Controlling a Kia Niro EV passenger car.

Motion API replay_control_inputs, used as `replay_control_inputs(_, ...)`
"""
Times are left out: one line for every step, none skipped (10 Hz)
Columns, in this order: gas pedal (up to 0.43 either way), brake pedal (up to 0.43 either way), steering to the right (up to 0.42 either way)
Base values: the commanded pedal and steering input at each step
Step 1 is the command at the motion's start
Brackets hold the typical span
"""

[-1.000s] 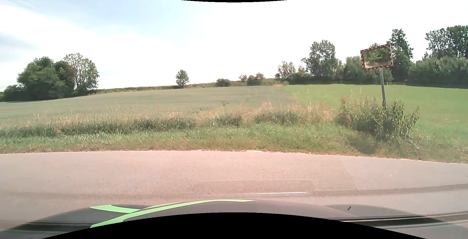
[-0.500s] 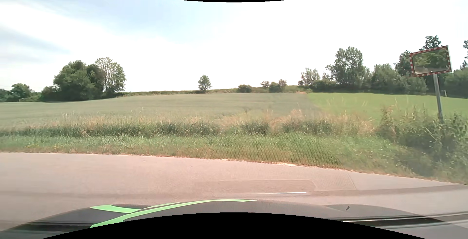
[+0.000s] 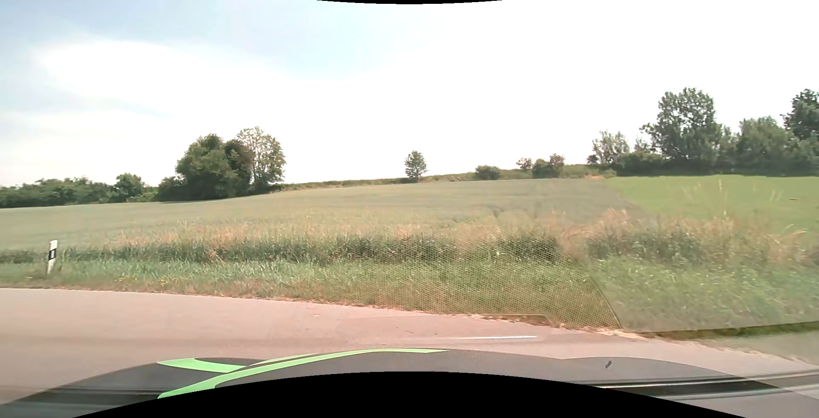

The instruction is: Follow the waypoints while adhering to traffic rules and regulations

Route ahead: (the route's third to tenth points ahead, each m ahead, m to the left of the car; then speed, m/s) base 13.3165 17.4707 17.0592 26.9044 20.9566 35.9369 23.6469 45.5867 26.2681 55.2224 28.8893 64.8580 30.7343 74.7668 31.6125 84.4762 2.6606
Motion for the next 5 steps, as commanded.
replay_control_inputs(0.299,0.000,-0.598)
replay_control_inputs(0.311,0.000,-0.597)
replay_control_inputs(0.311,0.000,-0.595)
replay_control_inputs(0.319,0.000,-0.590)
replay_control_inputs(0.331,0.000,-0.587)
